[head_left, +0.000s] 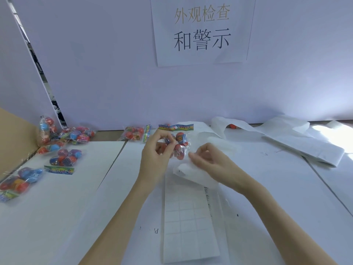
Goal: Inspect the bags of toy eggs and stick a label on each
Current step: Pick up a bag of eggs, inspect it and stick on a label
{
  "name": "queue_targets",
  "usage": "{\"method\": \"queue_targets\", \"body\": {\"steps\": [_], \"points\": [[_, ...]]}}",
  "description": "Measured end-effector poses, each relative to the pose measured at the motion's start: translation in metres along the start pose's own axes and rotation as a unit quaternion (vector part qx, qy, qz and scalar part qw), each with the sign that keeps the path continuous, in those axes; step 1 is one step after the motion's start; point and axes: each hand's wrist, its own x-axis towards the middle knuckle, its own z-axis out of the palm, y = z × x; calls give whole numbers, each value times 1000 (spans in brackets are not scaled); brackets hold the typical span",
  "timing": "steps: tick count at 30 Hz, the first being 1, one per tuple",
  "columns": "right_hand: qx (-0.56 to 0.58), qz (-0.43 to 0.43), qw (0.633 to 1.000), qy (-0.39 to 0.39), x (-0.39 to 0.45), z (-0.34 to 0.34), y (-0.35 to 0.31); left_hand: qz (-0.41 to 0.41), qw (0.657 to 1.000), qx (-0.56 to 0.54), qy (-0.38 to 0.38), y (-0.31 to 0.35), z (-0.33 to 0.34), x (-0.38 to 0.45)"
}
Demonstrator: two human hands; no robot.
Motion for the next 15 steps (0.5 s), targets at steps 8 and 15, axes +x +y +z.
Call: {"method": "queue_targets", "body": {"steps": [8,15], "points": [[-184,-80,980,5,6,-3,11,24,996,80,-12,1,2,0],[-176,-134,972,77,5,-8,6,-9,995,28,-91,9,-1,-1]]}}
